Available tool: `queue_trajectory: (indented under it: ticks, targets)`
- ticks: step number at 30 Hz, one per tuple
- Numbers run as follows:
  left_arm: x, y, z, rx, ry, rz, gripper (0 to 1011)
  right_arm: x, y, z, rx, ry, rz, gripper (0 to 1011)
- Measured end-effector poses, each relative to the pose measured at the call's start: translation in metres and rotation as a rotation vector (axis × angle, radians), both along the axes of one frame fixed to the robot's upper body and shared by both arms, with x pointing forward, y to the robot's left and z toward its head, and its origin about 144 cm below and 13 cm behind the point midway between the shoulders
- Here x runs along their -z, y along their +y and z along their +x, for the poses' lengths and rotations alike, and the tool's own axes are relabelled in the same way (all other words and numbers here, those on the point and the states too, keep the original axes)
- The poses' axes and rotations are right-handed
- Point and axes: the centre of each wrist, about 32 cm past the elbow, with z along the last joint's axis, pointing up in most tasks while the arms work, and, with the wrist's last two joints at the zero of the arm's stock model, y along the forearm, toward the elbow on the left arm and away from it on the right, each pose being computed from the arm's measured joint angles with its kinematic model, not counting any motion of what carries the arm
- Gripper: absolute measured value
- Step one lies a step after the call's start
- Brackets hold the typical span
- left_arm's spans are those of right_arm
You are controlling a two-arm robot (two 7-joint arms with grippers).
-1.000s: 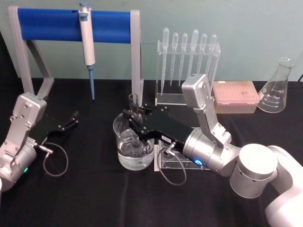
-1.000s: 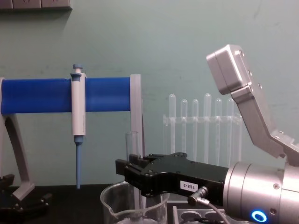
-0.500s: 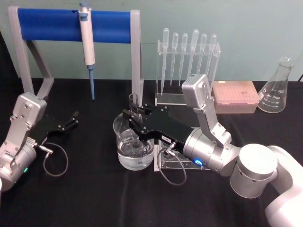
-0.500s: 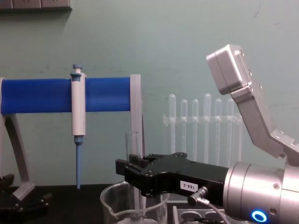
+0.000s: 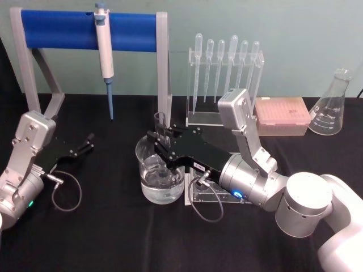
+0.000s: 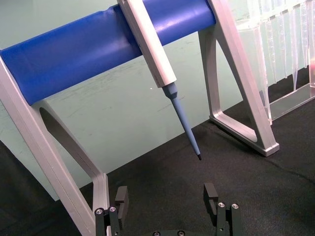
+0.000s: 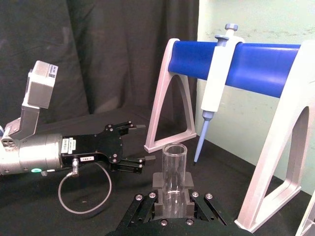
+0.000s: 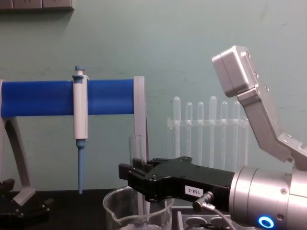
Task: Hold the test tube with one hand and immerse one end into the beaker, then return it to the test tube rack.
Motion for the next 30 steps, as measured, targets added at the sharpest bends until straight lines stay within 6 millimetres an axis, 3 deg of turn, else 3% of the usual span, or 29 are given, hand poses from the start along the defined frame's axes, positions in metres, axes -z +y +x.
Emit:
queue_trajectory:
  ticks: [30]
  targets:
    - [0.0, 0.0, 0.0, 0.0, 0.0, 0.0, 1000, 0.0, 0.0, 0.0, 0.0, 0.0, 0.0, 225]
